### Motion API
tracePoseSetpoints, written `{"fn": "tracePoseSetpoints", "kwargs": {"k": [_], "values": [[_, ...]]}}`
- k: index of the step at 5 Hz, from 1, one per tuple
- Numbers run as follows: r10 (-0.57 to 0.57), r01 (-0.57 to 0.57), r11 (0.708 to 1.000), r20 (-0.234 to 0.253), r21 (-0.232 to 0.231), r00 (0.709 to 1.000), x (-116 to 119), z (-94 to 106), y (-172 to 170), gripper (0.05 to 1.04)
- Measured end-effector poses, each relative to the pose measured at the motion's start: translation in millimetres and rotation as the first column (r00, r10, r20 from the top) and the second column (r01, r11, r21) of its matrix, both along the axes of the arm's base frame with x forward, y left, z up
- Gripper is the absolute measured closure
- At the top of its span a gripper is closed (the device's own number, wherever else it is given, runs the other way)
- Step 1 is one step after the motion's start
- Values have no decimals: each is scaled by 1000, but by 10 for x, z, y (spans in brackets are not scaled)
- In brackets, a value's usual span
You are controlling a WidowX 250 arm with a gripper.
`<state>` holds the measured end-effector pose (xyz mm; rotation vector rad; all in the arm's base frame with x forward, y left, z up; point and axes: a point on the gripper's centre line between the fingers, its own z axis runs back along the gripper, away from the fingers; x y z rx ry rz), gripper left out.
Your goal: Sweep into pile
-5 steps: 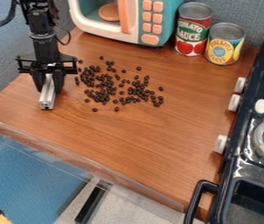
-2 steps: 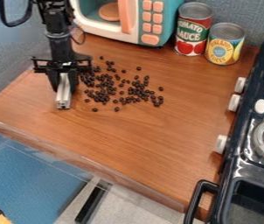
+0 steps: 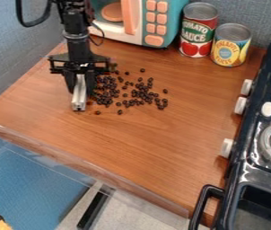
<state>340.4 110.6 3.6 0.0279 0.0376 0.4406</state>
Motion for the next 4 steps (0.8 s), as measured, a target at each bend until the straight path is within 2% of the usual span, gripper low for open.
{"fn": "tracePoseSetpoints", "kwargs": {"k": [2, 4], "values": [[-41, 40, 999, 22, 20, 999, 93, -3, -172, 700], [-35, 35, 999, 30, -8, 999, 127, -5, -319, 700]]}}
